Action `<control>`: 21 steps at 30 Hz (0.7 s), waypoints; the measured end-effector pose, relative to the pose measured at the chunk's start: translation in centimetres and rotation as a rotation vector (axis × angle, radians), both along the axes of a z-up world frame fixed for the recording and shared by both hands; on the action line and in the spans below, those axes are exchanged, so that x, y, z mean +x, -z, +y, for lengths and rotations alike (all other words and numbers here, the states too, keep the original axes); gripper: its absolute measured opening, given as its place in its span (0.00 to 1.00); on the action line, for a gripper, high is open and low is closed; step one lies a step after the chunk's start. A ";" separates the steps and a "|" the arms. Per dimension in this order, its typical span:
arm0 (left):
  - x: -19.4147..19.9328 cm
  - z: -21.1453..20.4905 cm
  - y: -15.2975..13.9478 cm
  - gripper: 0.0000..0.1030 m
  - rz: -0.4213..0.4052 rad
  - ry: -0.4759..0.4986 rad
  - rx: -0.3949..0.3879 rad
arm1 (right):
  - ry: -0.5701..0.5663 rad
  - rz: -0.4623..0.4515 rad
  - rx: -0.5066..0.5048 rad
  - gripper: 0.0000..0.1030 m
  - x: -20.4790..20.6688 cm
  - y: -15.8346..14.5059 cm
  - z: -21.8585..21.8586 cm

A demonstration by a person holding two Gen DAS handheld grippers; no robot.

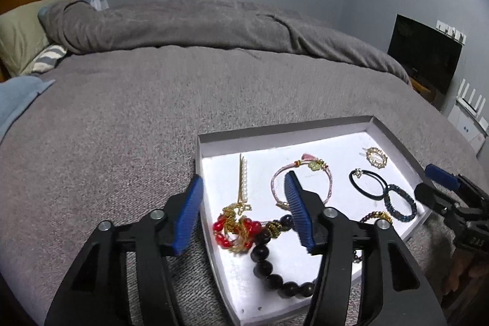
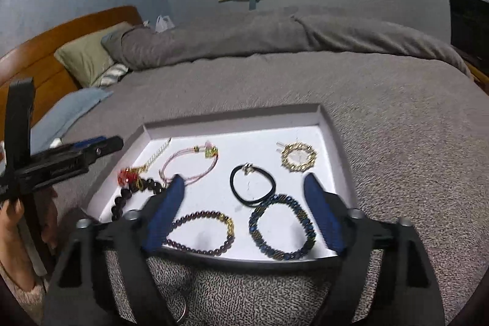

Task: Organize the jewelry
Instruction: 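Lower both pieces into the white box and open both tools, then move both tools back toward the two silver hoop bangles on the bed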

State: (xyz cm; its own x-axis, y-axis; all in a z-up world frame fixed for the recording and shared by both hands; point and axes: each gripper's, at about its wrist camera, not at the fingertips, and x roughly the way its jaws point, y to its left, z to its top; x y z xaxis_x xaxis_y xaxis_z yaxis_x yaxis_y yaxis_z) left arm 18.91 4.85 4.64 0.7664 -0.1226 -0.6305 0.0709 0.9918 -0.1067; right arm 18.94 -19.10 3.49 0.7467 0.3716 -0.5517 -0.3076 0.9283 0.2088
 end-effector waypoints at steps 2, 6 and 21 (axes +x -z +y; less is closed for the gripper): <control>-0.4 0.0 -0.4 0.64 -0.012 -0.004 -0.003 | 0.020 -0.007 0.006 0.88 0.0 -0.2 -0.4; -1.4 -0.1 -1.4 0.70 -0.038 -0.016 -0.006 | 0.061 -0.029 0.008 0.95 -0.2 -0.6 -1.1; -5.8 -0.1 -2.4 0.89 -0.060 -0.051 0.043 | 0.132 -0.066 0.015 0.95 -3.5 -0.9 -2.5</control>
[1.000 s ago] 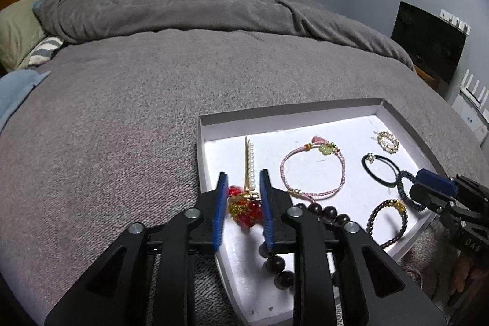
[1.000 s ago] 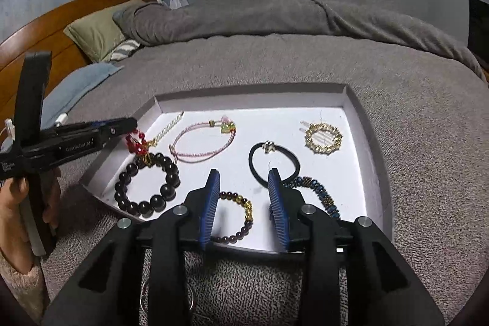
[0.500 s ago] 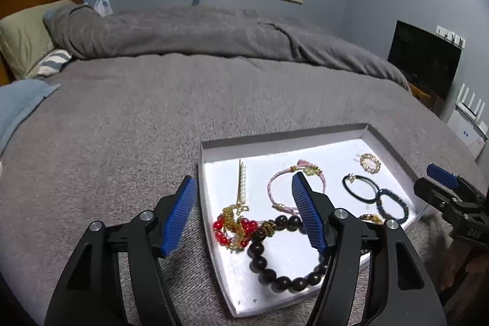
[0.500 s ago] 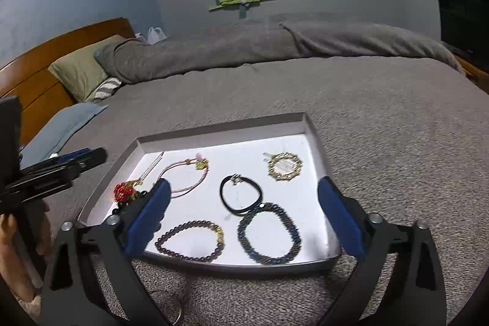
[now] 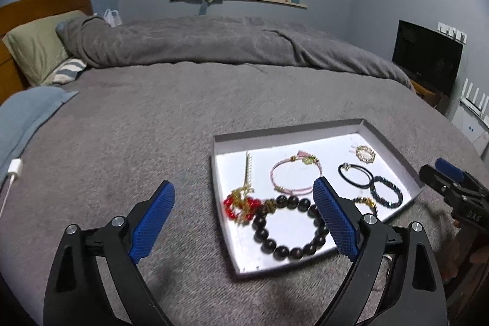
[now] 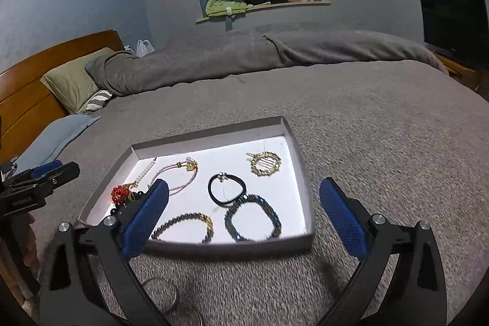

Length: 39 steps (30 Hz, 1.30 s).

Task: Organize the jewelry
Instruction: 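Move both tools back toward the two silver hoop bangles on the bed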

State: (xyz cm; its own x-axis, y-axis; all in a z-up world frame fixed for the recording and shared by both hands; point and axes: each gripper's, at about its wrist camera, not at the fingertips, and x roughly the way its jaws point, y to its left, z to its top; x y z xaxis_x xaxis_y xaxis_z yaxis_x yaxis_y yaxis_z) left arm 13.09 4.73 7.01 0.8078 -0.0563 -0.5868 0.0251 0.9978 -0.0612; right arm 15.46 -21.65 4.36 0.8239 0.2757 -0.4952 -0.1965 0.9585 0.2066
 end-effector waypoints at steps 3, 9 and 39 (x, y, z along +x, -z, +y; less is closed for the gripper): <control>-1.0 0.4 0.0 0.89 -0.003 -0.012 -0.011 | 0.015 -0.021 0.002 0.95 -1.3 -0.1 -0.3; -3.4 0.8 0.5 0.90 -0.005 -0.007 -0.036 | 0.010 -0.032 -0.047 0.95 -4.3 0.7 -0.1; -8.4 -0.6 4.9 0.90 0.080 0.090 -0.032 | -0.205 0.042 -0.184 0.95 -9.9 3.8 3.7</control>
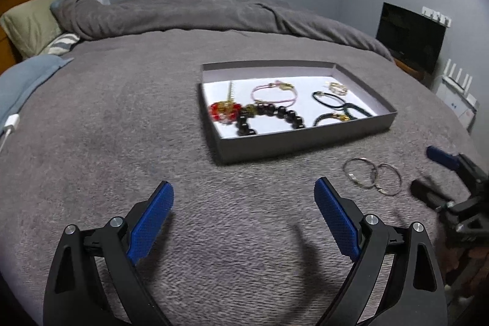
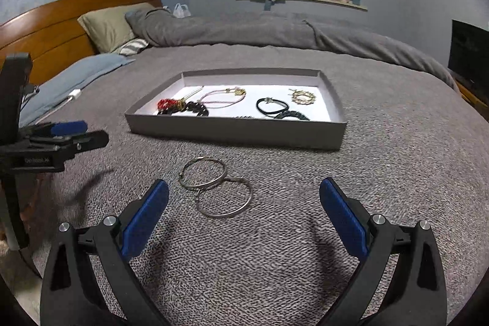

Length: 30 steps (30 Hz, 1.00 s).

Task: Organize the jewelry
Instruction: 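Move both tools back toward the two silver hoop bangles on the bed, then grasp one silver hoop with the left tool while the right tool grasps the other hoop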

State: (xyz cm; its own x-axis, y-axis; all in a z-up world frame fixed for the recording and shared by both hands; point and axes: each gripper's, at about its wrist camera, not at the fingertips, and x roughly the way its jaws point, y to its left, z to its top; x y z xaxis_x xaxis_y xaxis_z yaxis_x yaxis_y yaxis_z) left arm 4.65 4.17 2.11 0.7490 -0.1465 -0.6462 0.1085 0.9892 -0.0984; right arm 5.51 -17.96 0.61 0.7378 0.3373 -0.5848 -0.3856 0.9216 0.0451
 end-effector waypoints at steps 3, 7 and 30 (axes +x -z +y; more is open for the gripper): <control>0.1 -0.6 0.2 0.90 0.006 0.015 0.016 | -0.020 0.028 -0.022 0.94 0.5 0.4 0.6; 0.5 -1.1 0.5 0.90 0.017 0.022 0.023 | -0.042 0.104 -0.062 0.78 1.9 1.5 1.6; 2.7 -10.3 2.4 0.90 0.067 0.217 0.006 | 0.143 0.130 0.063 0.49 3.3 0.8 -6.3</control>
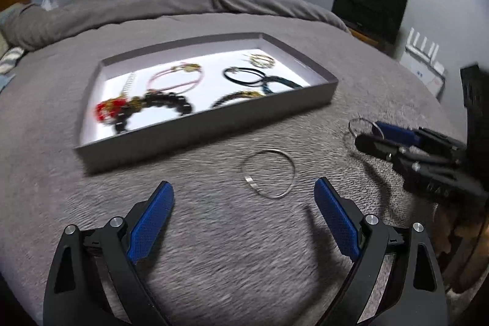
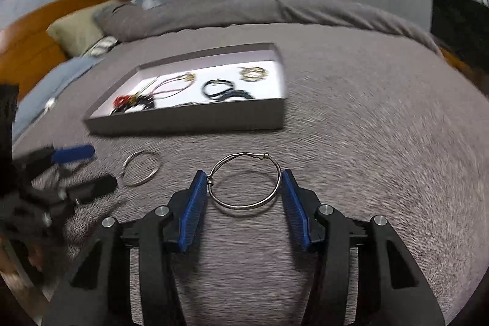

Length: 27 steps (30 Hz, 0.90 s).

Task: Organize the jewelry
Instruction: 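Grasp one silver hoop with the left tool while the right tool grasps the other hoop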

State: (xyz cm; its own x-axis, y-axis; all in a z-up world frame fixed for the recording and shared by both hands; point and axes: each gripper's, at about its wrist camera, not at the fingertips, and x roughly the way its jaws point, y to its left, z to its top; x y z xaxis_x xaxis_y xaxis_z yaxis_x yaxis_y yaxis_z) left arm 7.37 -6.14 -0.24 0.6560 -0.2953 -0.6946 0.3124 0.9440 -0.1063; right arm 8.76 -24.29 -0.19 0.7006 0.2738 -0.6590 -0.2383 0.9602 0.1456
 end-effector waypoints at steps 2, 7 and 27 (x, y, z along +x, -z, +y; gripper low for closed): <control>0.3 -1.0 0.3 0.89 0.002 0.005 0.020 | 0.003 0.009 0.002 0.49 0.2 0.2 -0.3; 1.2 -2.2 0.7 0.85 0.004 -0.008 0.032 | 0.011 0.006 0.004 0.49 0.2 0.1 -0.8; 0.7 -1.6 0.6 0.47 -0.010 0.016 0.034 | 0.010 -0.002 0.014 0.49 0.2 0.3 -1.0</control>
State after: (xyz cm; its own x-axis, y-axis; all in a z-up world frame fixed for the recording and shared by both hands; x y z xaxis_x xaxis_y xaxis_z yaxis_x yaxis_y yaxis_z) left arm 8.05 -7.73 -0.85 0.6585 -0.2818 -0.6978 0.3280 0.9420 -0.0709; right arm 8.98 -25.27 -0.45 0.7050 0.2756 -0.6535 -0.2289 0.9605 0.1582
